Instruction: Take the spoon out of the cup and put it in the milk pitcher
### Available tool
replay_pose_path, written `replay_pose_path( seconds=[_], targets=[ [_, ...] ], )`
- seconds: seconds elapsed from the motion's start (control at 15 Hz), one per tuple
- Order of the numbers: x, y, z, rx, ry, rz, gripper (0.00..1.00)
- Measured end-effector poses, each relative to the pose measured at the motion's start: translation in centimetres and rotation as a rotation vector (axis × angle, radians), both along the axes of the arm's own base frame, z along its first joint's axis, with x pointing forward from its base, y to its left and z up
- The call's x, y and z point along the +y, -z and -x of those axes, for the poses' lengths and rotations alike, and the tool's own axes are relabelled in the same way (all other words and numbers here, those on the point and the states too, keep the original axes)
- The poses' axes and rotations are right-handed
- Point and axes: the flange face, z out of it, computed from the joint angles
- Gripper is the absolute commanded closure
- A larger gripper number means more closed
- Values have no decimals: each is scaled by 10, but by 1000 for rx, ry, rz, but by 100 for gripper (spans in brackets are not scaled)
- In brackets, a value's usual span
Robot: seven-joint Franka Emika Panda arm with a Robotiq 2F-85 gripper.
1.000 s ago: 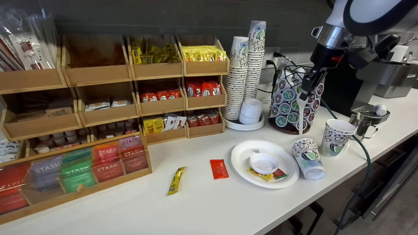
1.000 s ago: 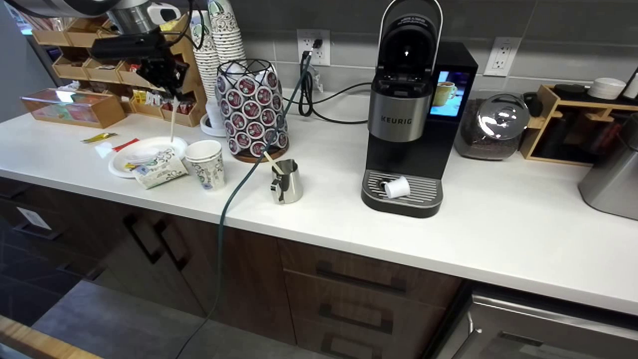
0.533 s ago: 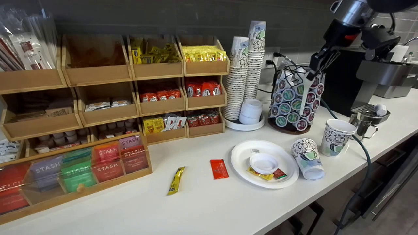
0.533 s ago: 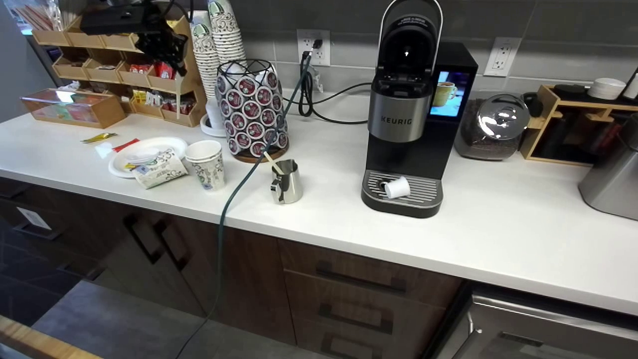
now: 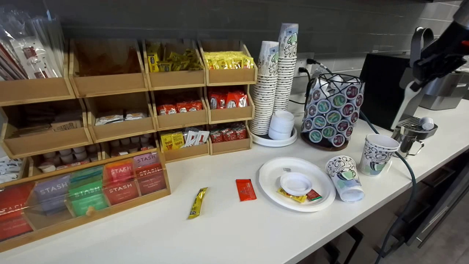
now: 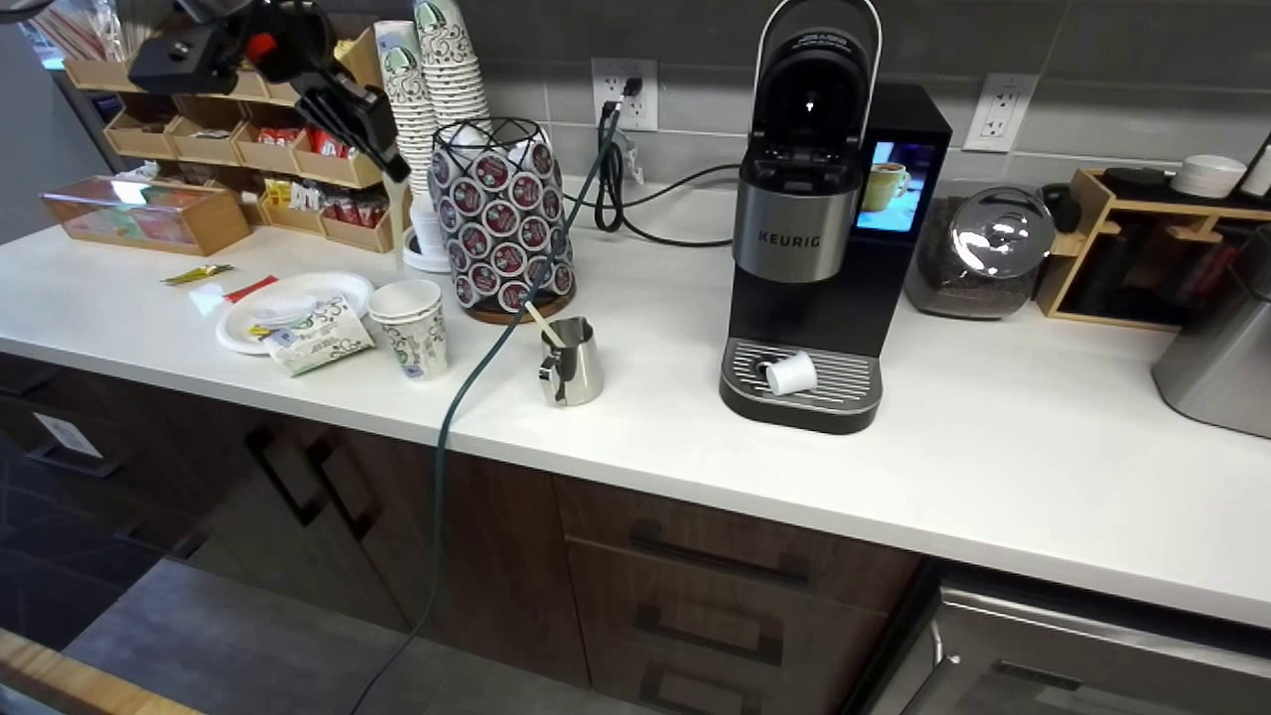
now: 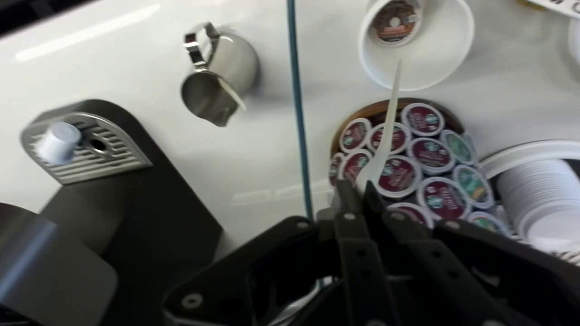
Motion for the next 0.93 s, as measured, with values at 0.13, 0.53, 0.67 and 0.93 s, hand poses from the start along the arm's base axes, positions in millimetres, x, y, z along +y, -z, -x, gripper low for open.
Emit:
replay_pose_path(
  seconds=[0.13,0.53,0.67,0.93],
  targets=[
    [-37,-6,17,-20,114,1,98],
    [-121,1,18,-34,409,12,98],
    [-126,15,3,-24,453,23,98],
    [-129,41,-26,-3,506,75,98]
  ],
)
